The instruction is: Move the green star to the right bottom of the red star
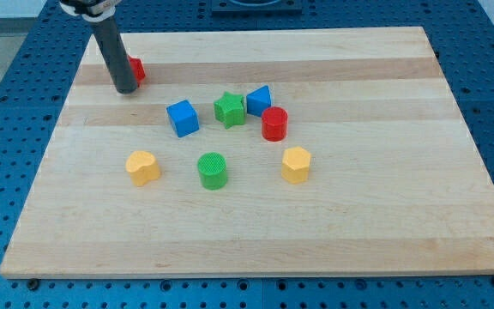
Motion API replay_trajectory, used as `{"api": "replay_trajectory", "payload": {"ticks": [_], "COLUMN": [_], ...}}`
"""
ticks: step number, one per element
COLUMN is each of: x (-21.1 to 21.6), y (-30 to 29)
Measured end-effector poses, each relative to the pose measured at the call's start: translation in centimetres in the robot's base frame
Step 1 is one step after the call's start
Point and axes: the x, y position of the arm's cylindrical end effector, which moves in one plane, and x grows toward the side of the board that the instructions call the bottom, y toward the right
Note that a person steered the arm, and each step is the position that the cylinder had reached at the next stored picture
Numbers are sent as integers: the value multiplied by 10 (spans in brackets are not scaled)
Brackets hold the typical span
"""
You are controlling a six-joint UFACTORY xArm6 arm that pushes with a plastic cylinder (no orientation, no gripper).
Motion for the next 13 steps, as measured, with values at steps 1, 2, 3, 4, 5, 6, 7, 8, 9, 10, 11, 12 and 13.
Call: {"api": "replay_trajectory", "payload": {"ticks": [1,2,3,4,5,6,7,8,9,10,11,12,13], "x": [-14,-26,-19,8,25,60,84,95,108,105,100,88,75], "y": [0,0,1,39,78,103,138,183,218,231,225,218,206]}}
